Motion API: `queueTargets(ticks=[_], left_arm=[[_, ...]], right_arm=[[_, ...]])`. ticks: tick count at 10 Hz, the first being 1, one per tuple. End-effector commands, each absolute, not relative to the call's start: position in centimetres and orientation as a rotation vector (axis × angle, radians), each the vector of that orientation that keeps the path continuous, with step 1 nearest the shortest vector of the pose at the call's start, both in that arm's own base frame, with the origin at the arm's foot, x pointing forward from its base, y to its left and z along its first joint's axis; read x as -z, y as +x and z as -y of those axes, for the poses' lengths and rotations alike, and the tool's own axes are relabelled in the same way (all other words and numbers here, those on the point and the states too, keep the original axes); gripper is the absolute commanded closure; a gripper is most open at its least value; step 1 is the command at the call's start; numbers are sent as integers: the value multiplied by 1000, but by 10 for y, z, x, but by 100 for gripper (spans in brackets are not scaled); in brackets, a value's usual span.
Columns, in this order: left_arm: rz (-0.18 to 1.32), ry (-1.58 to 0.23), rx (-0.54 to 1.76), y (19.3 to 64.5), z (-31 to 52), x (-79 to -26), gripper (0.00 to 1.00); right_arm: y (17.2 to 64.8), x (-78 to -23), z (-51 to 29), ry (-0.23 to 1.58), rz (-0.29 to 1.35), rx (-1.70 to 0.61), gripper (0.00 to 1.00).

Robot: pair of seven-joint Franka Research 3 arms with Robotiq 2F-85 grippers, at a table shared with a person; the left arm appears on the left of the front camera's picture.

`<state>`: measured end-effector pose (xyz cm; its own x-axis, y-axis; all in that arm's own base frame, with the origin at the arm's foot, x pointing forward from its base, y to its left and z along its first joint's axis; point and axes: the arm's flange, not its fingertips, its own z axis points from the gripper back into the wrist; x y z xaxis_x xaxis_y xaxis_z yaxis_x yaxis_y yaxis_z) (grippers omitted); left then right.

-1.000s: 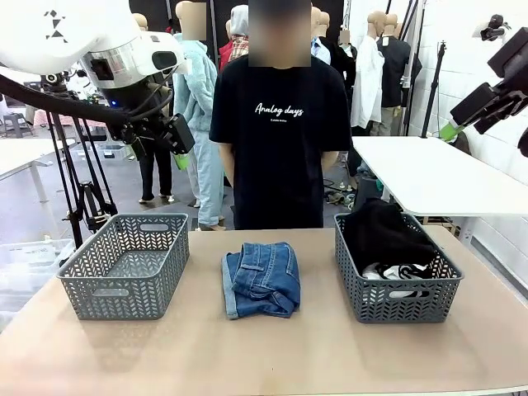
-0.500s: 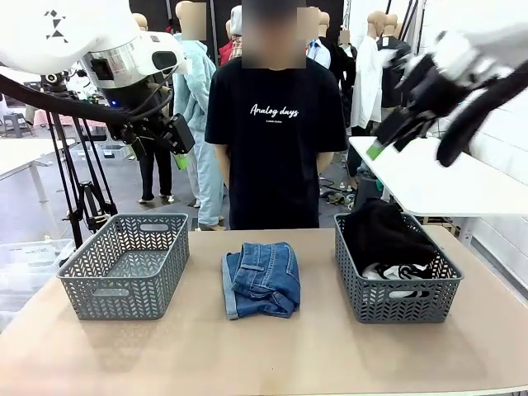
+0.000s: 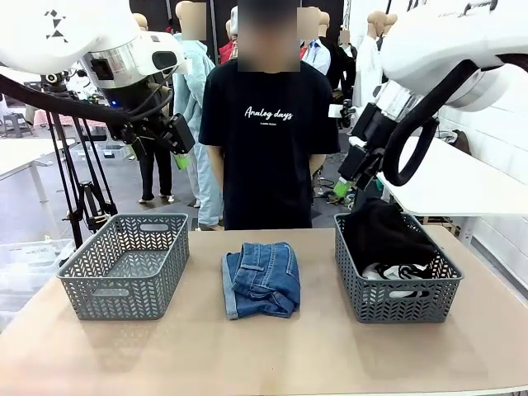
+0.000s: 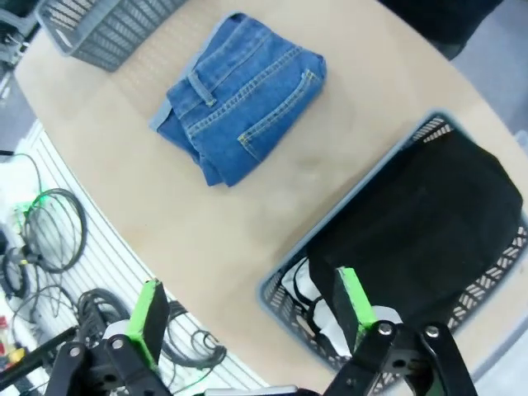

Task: Sort the tops and bottoms.
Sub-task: Lift clothes from the center of the table with your right hand.

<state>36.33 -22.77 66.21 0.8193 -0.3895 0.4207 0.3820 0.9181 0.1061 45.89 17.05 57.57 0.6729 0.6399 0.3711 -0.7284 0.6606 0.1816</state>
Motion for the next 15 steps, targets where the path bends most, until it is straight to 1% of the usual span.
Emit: queueTargets(ticks=[1,2,3,4,6,9,12,13,15], left_arm=[[452,14,424,363,225,-663,0],[452,14,424,363,225,-663,0],[452,14,424,363,225,-663,0],[452,14,424,363,225,-663,0],[452,14,424,363,225,-663,0],[452,14,424,363,225,-663,0],[452,14,424,363,225,-663,0],[452,14,424,363,225,-663,0],[452,14,424,363,225,-663,0]], right_arm=[[455,-580,-179,329,349,-770,0],[459,-576,-170,330,287,-786,0],[453,-556,-168,350,300,-719,0],[458,-536,-183,348,343,-660,0],[476,-507,-225,226,382,-592,0],[503,-466,-289,121,357,-586,0],[519,-427,-339,-2,417,-596,0],[521,-416,-355,-41,398,-624,0],[526,-388,-374,-62,341,-652,0]])
